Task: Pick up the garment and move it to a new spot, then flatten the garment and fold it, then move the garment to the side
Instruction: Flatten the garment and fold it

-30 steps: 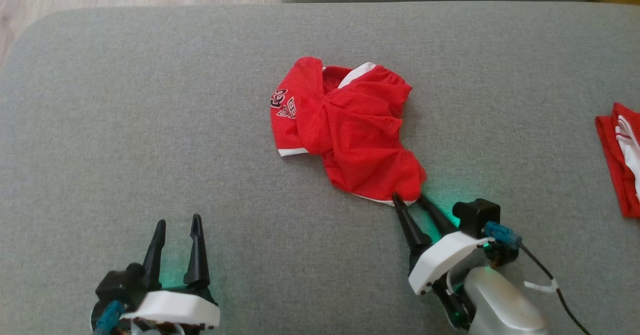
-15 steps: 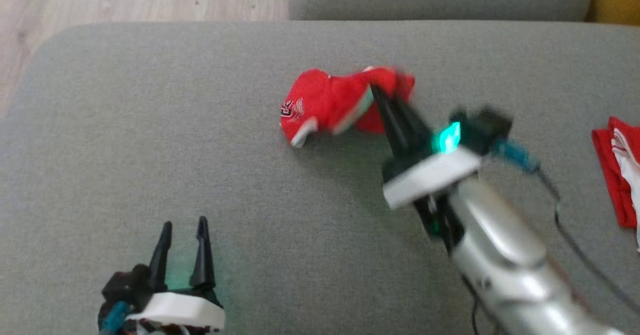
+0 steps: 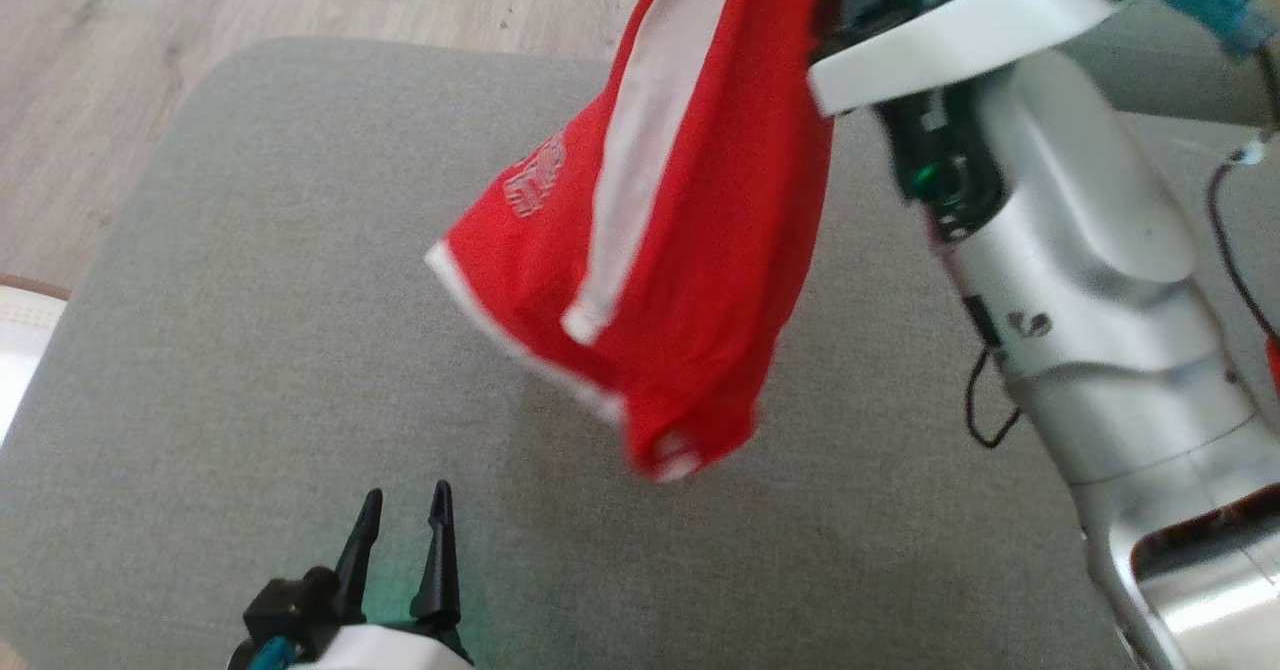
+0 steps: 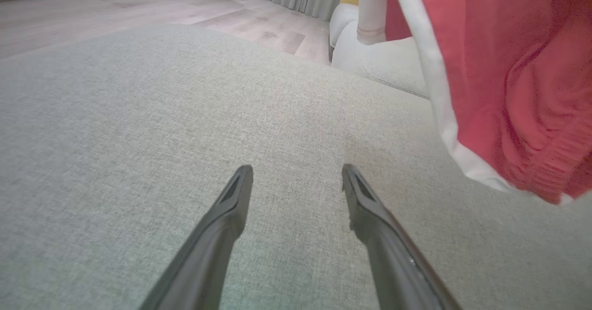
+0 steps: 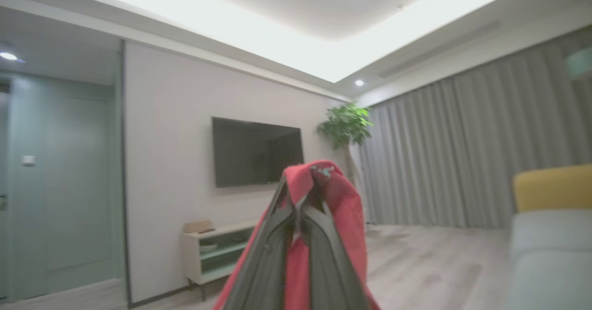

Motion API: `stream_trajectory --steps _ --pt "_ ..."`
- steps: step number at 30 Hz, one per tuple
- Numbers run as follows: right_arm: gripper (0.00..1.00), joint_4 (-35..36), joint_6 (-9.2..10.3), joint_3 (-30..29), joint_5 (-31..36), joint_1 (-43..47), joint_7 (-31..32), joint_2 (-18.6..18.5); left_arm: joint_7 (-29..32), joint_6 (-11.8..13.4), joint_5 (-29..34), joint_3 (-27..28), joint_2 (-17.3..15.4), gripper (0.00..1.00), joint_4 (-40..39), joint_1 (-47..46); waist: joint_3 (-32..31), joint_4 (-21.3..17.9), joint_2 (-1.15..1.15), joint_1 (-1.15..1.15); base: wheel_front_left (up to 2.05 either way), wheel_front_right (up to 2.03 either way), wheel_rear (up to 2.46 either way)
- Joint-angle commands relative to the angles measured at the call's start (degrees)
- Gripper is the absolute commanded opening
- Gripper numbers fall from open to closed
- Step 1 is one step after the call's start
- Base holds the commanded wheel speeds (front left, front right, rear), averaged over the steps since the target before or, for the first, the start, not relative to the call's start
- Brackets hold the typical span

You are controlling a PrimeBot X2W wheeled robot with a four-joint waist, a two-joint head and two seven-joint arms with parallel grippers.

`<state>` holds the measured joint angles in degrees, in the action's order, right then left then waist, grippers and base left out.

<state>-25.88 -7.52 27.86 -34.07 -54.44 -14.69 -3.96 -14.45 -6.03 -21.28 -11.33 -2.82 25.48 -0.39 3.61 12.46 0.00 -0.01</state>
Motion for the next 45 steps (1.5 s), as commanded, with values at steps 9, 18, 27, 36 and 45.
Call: stream_trajectory --steps 9,18,27,36,45 --pt "0.0 -13.1 0.03 -11.0 9.0 11.7 -0.3 -2.4 -0.5 0.4 -0.2 2.6 -0.1 1.0 -3.1 -3.2 2.8 -3.1 0.0 0.01 0.0 0.0 0.0" --pt "0.32 -18.6 0.03 -20.5 11.8 28.4 -0.3 -3.7 -0.5 0.7 0.1 3.4 -0.1 1.0 -3.7 -3.9 2.9 -6.9 0.0 0.01 0.0 0.0 0.0" --pt "1.0 -7.3 0.03 -27.9 22.8 31.6 -0.3 -1.9 -0.5 0.7 1.2 5.5 -0.1 1.0 -3.9 -3.6 1.7 -8.7 0.0 0.01 0.0 0.0 0.0" --pt "1.0 2.7 0.03 -29.3 33.7 40.0 -0.3 0.8 -0.5 1.2 2.8 7.2 -0.1 1.0 -5.0 -2.1 -0.8 -9.4 0.0 0.01 0.0 0.0 0.0" --pt "1.0 1.6 0.03 -27.1 31.2 41.4 -0.3 1.1 -0.5 0.4 0.5 5.9 -0.1 1.0 -5.3 -3.3 0.1 -10.8 0.0 0.01 0.0 0.0 0.0"
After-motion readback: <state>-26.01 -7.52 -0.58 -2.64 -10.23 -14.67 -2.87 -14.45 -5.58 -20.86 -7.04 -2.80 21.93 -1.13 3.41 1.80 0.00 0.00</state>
